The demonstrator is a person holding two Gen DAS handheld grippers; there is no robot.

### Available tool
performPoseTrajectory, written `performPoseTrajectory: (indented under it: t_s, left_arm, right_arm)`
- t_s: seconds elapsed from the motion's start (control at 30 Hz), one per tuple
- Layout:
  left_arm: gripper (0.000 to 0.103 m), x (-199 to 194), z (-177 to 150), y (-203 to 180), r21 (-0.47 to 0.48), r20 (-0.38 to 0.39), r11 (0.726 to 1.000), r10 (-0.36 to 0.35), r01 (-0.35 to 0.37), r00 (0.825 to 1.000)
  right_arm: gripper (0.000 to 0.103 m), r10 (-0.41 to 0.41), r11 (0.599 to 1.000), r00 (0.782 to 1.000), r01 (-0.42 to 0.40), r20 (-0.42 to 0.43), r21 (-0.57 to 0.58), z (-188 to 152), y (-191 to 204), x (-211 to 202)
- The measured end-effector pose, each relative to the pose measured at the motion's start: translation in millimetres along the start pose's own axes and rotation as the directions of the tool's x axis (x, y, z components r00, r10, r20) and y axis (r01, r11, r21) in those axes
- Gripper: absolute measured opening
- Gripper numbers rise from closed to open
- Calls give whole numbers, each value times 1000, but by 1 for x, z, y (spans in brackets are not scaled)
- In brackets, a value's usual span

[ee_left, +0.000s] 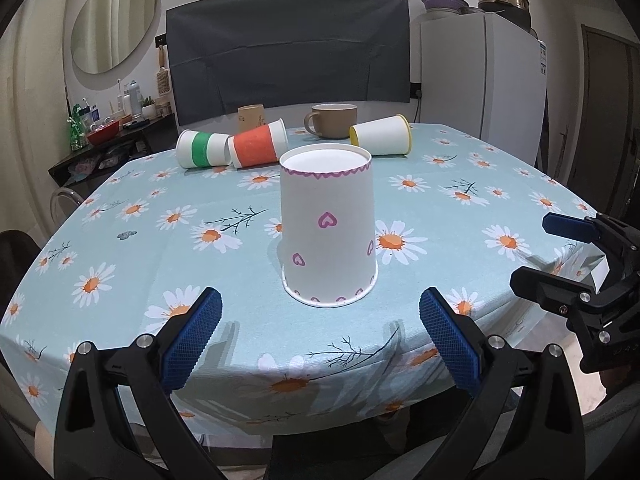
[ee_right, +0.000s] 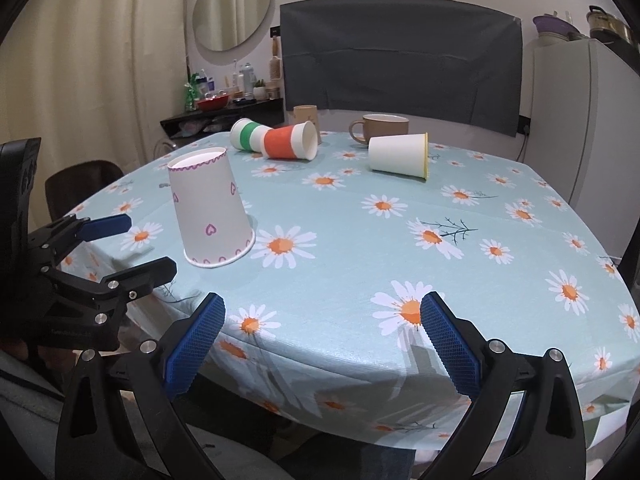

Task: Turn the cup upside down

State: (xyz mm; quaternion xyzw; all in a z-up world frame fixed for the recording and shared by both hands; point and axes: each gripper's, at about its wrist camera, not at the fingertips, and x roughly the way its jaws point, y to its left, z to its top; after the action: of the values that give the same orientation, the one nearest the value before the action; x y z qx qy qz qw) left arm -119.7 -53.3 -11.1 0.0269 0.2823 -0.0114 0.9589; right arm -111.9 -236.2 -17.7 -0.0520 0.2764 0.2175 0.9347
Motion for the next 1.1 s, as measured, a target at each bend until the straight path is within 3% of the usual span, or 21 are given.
performPoseTrajectory:
  t_s: [1.1]
  left_arm:
    - [97, -2, -1, 7, -15, 5, 999, 35, -35, 999]
  right_arm:
    - [94, -14, 997, 1000, 13, -20, -78, -4, 18, 2]
